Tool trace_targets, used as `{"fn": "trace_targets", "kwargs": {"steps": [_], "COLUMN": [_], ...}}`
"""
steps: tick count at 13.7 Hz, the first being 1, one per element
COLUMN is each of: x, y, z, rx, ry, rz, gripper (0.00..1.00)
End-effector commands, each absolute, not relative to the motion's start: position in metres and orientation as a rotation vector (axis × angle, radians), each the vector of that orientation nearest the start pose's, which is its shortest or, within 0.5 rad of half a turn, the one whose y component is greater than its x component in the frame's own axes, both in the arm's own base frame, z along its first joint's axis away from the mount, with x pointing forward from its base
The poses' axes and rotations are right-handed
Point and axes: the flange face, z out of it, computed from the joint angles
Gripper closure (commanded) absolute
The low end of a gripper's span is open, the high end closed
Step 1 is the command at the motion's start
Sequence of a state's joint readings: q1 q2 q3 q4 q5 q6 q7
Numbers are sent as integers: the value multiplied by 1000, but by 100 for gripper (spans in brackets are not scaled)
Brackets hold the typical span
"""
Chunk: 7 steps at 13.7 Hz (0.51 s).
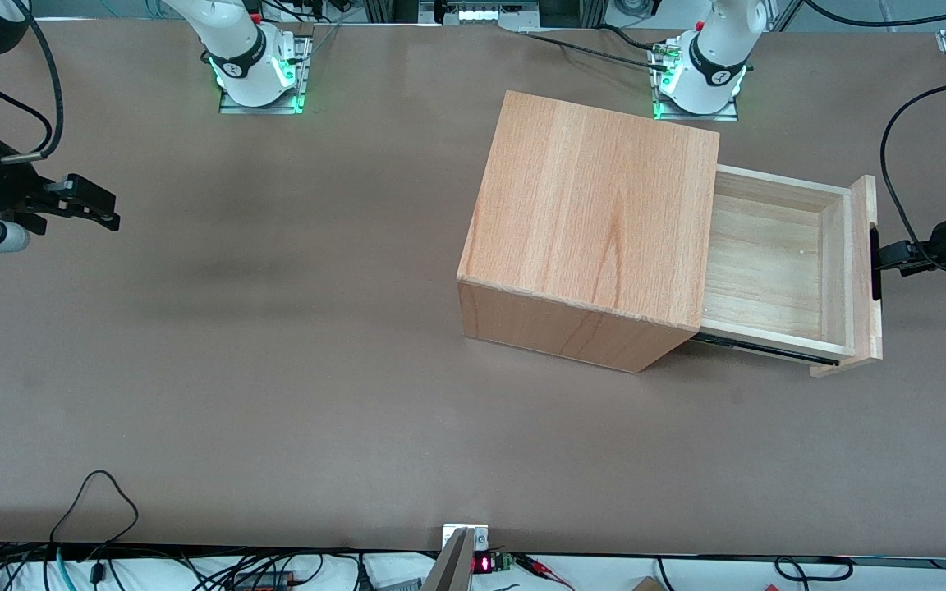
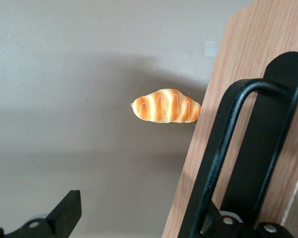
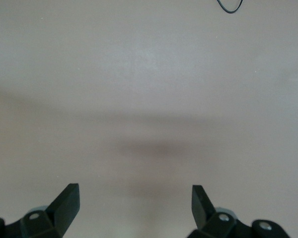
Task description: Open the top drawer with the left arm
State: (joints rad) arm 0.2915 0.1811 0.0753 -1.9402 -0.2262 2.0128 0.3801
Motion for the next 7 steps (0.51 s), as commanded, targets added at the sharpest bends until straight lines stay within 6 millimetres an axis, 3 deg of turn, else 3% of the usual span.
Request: {"fn": "trace_targets", "kwargs": {"steps": [1, 4, 7], "x": [547, 546, 542], "y": [208, 208, 204], "z": [383, 392, 399], "rx": [-3301, -3301, -3300], "ry": [-133, -140, -261], "rz": [94, 82, 132], "gripper": [0, 0, 0]}}
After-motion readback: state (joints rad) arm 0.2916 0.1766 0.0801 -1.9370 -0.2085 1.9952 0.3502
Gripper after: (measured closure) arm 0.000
